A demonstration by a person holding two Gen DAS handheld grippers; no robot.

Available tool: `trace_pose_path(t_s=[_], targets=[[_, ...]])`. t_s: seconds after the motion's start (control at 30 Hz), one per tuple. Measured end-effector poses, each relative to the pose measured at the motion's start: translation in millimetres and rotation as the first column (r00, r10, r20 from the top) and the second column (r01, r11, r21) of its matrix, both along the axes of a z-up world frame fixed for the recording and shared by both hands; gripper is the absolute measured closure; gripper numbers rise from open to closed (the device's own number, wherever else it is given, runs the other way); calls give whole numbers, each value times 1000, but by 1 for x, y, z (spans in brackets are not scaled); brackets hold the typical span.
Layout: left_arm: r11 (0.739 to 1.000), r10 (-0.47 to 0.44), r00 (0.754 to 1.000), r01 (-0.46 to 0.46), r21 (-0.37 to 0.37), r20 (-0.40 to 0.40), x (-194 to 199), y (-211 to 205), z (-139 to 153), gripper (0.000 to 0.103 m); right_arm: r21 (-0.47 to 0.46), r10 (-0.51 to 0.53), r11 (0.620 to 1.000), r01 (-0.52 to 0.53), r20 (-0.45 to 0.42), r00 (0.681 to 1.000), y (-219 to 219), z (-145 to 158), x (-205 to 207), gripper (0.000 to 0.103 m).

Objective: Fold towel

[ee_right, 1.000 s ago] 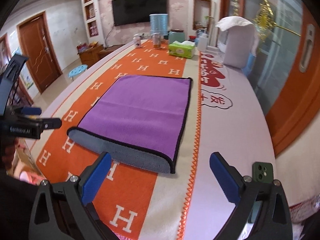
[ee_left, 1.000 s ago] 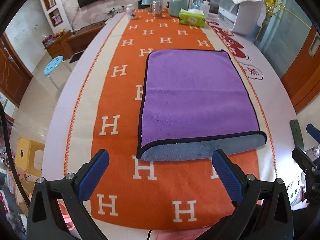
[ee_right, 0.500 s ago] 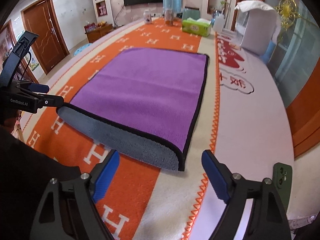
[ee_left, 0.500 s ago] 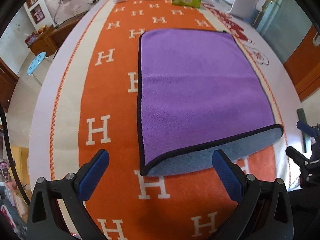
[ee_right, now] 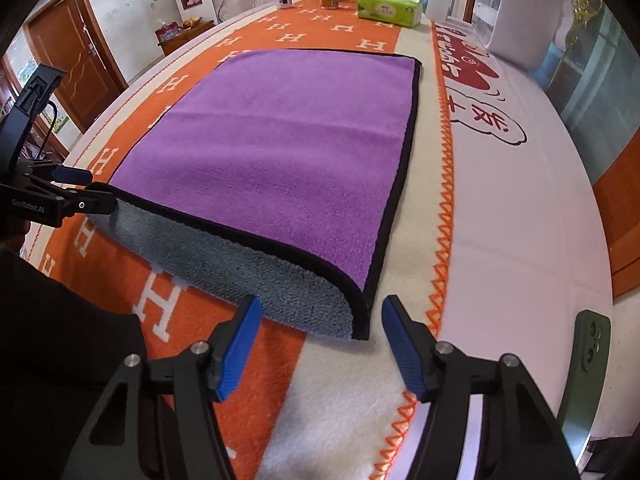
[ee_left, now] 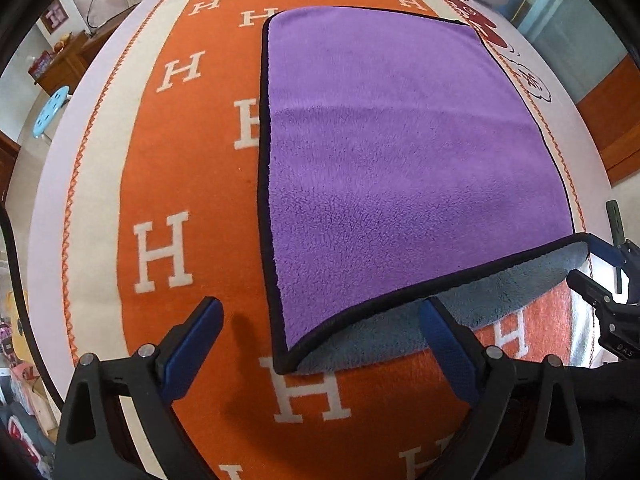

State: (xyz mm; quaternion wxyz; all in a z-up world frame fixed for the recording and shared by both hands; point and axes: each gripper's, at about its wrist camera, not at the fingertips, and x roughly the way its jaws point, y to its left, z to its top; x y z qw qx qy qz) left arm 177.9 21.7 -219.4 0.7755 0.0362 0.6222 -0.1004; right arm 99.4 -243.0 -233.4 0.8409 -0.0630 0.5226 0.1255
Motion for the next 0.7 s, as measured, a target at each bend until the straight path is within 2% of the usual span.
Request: trace_pose_path(t_s=[0.27,0.57,0.63,0.7], targets=[[999,-21,1000,21,-26,-13,2,-10,-1,24,0,17,1000,-17,7,1000,4,2,0,54],[999,-17,1000,16,-52,-16,-4,-12,2,54,1,16,1000,-16,22,1000,2,8,-4,69],[999,-13,1000,12,-53,-21,-6,-8,3,71,-1,18,1000,-18,24,1000,2,8,-4,73],[998,-3,1000,1,-55,-31,-6,-6,2,73,-1,19,1000,-19,25,999,2,9,-5,76]])
